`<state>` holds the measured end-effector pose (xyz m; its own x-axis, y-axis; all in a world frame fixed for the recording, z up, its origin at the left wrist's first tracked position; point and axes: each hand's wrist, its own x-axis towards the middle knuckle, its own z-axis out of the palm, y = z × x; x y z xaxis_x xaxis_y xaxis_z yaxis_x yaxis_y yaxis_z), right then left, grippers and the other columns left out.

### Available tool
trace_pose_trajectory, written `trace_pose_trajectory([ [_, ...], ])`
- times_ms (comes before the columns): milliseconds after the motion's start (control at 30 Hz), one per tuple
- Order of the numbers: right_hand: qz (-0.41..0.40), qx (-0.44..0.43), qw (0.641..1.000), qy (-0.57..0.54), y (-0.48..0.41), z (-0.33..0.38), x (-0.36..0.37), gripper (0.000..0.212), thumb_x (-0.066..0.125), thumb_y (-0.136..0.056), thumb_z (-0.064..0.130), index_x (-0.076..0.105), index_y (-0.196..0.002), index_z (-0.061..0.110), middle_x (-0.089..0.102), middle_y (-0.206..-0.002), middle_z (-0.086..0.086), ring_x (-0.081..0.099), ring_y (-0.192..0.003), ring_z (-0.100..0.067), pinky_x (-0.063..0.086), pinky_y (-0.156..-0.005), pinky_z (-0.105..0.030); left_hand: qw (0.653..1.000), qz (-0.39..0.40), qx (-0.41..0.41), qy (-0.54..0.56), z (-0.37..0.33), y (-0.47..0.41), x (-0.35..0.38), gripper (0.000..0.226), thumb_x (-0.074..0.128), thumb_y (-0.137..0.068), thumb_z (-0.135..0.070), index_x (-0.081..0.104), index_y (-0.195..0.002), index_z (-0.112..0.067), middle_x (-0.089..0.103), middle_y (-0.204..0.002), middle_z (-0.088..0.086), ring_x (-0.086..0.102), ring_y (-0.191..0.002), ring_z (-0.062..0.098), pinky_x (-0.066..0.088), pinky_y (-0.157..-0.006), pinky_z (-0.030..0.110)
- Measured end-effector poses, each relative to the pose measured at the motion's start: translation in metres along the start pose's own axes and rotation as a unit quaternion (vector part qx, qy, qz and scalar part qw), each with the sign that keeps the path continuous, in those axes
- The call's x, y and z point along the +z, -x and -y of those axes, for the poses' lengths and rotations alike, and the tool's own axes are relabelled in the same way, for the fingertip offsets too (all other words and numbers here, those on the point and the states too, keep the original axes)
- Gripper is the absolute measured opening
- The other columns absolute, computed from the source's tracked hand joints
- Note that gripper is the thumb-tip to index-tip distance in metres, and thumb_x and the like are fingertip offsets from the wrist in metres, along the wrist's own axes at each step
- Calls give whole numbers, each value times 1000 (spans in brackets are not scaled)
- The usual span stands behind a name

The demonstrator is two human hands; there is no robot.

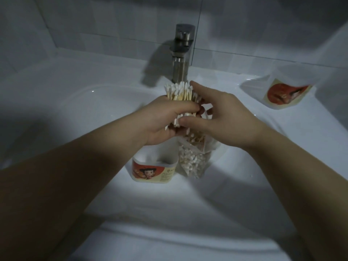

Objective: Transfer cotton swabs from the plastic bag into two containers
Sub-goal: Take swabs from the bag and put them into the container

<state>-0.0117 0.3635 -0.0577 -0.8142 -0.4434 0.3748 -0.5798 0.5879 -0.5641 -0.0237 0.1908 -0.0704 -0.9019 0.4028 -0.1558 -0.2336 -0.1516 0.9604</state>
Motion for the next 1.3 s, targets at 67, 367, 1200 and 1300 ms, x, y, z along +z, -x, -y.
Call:
trace_pose_trajectory([
  [67, 10, -5, 1000, -2, 0, 2, -3, 73, 79, -73, 61, 48, -136, 46, 60, -114, 40, 54, -110, 16, 38, -84, 0, 1000, 2, -6, 23, 0, 0, 0, 22, 65, -94, -5, 74, -113, -9, 75, -86, 4, 71, -72, 13, 56, -58, 26],
  [367, 27, -25, 995, 97, -2, 0, -1, 104, 83, -71, 49, 31, -157, 24, 63, -128, -1, 57, -110, -10, 47, -92, -18, 996, 54, -44, 62, -2, 3, 1, 12, 60, -95, -4, 70, -95, -10, 73, -82, 5, 71, -70, 13, 57, -57, 25],
  [1200, 89, 34, 982, 161, 4, 23, -10, 16, 69, -86, 24, 79, -97, 28, 74, -86, 11, 64, -72, 2, 47, -69, -12, 990, -142, 14, -11, 4, -5, -2, 23, 76, -86, -1, 74, -107, -8, 76, -87, 8, 75, -75, 15, 65, -75, 41],
  [1300, 175, 73, 953, 238, 3, 20, -5, 25, 68, -84, 38, 78, -104, 27, 75, -91, 4, 66, -84, -15, 53, -81, -34, 989, -140, 19, -39, 6, -5, -1, 23, 78, -85, -5, 74, -107, -10, 76, -84, 5, 73, -70, 14, 65, -74, 39],
])
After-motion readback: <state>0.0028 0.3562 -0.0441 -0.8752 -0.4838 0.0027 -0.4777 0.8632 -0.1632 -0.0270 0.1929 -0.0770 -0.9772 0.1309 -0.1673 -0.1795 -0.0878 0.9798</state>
